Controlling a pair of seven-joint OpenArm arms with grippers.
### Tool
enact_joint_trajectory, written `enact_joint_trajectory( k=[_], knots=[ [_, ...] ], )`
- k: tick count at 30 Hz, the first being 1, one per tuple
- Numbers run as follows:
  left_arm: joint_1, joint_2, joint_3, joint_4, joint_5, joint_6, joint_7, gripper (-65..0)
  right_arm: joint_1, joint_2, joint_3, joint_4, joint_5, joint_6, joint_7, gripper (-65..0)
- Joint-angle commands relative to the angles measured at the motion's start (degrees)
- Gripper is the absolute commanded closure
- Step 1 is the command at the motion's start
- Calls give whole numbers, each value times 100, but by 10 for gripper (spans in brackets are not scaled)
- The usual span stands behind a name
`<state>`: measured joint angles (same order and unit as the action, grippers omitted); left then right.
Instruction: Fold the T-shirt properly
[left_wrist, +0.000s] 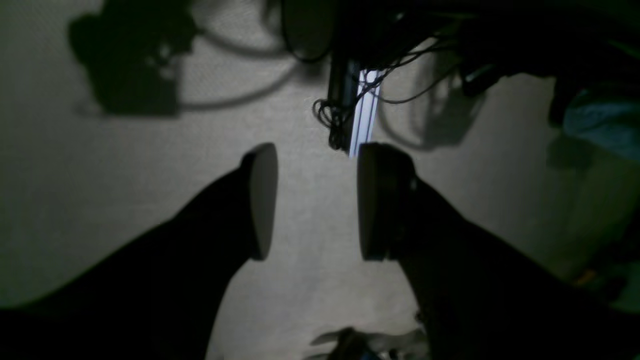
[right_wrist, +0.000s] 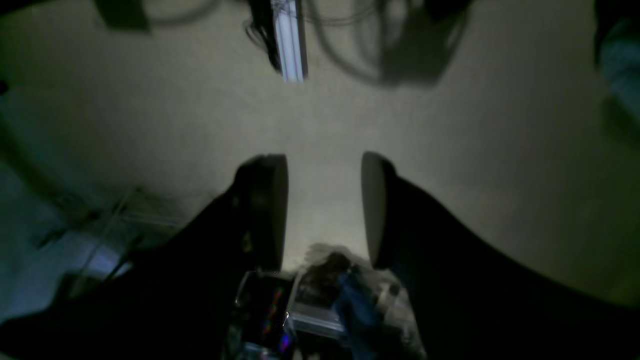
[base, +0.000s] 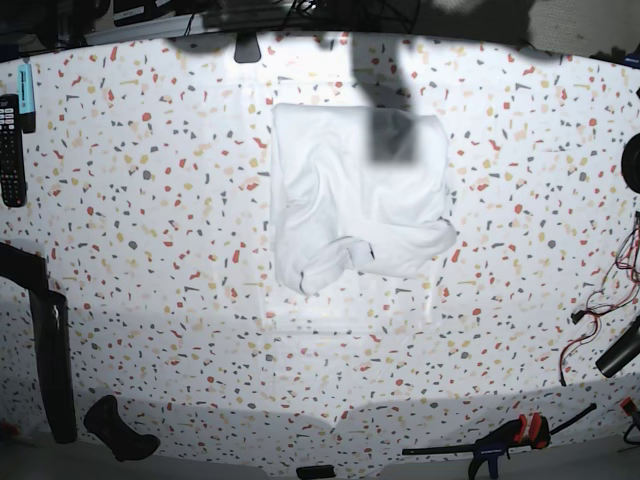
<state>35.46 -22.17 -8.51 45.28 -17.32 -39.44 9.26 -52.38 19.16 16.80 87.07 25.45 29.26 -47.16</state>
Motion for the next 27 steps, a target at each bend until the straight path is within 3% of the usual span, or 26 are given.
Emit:
enact_joint_trajectory(
  k=[1, 4, 7, 10, 16, 21, 27],
  knots=[
    [-153, -74, 129, -260, 116, -56, -234, -254, 195, 199, -212, -317, 2, 4, 35, -235],
    [-767, 20, 525, -975, 560, 214, -776, -254, 1064, 485, -984, -1635, 4, -52, 46, -235],
    [-1233, 260, 734, -1338, 942, 896, -695, -254, 2050, 577, -1639, -2905, 2, -74, 44, -235],
    [-1451, 487, 750, -1445, 1244, 1165, -693, -254, 2927, 551, -2166, -3976, 7, -81, 76, -235],
    [-1499, 627, 750, -1438, 1233, 1204, -745, -254, 3904, 361, -2726, -5219, -9, -146, 498, -235],
    [-1497, 627, 750, -1438, 1235, 1204, -756, -254, 3989, 195, -2736, -5383, -409, -144, 1088, -235],
    [-1556, 632, 750, -1399, 1228, 1209, -691, -254, 3985, 98, -2736, -5383, -382, -142, 1217, -235]
  ],
)
